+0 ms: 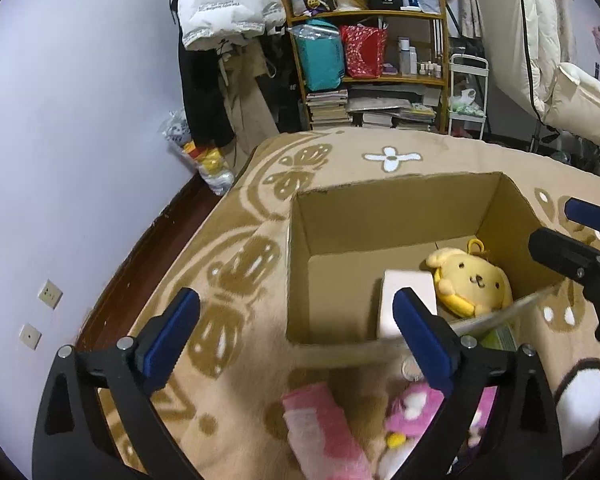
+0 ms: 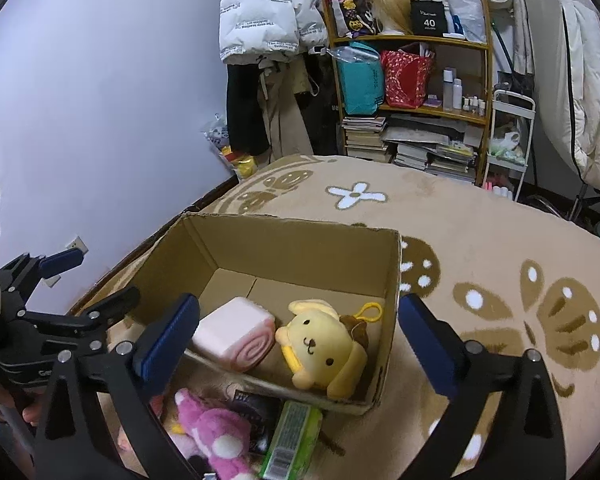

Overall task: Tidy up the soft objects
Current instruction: 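Move the left tool down toward the pink-and-white wrapped roll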

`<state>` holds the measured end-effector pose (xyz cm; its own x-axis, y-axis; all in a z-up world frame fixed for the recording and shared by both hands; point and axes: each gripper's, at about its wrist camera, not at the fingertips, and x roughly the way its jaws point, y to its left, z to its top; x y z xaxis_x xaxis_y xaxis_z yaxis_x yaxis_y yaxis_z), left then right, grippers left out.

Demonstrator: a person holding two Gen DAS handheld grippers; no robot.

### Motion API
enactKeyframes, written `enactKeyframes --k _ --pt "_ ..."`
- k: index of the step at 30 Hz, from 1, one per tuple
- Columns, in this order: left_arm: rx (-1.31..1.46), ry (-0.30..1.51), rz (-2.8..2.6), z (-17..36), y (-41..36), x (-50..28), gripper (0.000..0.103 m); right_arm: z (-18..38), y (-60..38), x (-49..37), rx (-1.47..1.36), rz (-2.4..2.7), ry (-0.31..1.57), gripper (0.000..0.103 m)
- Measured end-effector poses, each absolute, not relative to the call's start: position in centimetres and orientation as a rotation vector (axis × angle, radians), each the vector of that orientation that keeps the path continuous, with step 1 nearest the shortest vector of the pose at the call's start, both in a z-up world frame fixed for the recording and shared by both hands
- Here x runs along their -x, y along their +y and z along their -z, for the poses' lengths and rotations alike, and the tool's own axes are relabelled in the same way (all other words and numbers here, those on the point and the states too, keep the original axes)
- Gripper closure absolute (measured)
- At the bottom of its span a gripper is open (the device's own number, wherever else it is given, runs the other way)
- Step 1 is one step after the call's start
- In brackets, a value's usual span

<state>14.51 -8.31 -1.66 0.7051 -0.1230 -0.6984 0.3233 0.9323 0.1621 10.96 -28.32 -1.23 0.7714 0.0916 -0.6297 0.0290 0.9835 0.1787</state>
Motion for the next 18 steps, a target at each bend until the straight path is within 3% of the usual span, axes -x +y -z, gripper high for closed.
enactKeyframes --k 18 --pt "-0.252 0.877 0.195 1.4 -3.6 -8.3 0.006 0.5 -27.4 -4.8 -0.226 0.021 0.746 0.0"
